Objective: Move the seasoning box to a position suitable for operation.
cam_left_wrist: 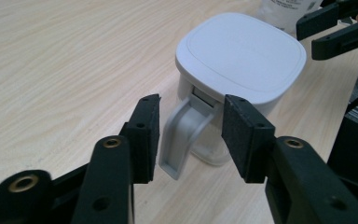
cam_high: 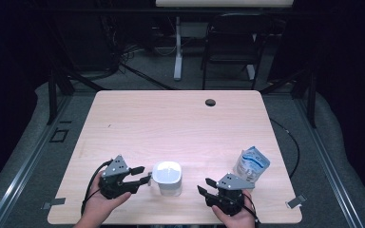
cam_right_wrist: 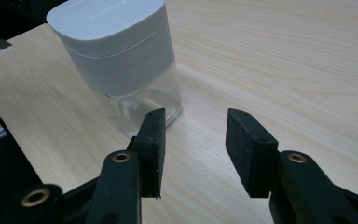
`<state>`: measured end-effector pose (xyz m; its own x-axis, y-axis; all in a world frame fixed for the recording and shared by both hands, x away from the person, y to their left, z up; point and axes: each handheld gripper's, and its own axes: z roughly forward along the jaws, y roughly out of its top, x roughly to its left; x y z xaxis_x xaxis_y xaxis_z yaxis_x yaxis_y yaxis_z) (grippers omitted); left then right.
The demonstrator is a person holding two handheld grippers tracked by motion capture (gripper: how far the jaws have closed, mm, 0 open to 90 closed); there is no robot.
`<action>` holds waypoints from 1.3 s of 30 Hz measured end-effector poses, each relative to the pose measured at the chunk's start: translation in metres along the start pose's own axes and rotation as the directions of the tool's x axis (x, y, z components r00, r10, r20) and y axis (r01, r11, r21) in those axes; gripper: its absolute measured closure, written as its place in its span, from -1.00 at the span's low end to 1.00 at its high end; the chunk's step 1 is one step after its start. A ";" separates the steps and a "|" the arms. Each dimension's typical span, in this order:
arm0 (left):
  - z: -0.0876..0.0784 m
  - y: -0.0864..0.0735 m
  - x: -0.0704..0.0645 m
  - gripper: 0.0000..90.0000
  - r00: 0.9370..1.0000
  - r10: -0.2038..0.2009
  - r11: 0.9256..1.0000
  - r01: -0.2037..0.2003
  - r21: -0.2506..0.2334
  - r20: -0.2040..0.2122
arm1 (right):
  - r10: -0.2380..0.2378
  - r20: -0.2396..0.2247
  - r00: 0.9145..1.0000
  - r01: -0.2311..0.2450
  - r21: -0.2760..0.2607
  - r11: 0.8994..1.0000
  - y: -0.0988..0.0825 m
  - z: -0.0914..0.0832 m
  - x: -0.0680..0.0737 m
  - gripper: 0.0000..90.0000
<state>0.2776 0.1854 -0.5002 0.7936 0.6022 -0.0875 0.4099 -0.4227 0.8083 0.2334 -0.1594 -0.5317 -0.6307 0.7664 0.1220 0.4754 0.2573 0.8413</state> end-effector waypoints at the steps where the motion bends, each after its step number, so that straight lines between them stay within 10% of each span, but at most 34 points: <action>1: 0.001 0.001 0.001 0.16 1.000 -0.002 1.000 0.002 0.004 -0.002 | 0.009 -0.019 1.000 -0.008 0.023 1.000 0.005 0.003 0.000 0.26; 21: -0.003 0.025 -0.004 0.40 0.999 0.022 0.999 -0.023 0.034 0.048 | -0.068 -0.066 0.996 0.071 0.045 0.996 0.035 0.003 0.002 0.55; 39: 0.001 0.041 -0.005 1.00 0.998 0.051 0.996 -0.054 0.069 0.048 | -0.113 -0.051 0.992 0.116 0.059 0.991 0.058 0.014 0.008 0.88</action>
<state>0.2910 0.1650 -0.4674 0.8342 0.5465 -0.0744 0.3963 -0.5002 0.7699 0.2645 -0.1302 -0.4894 -0.7109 0.7013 0.0528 0.4344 0.3788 0.8172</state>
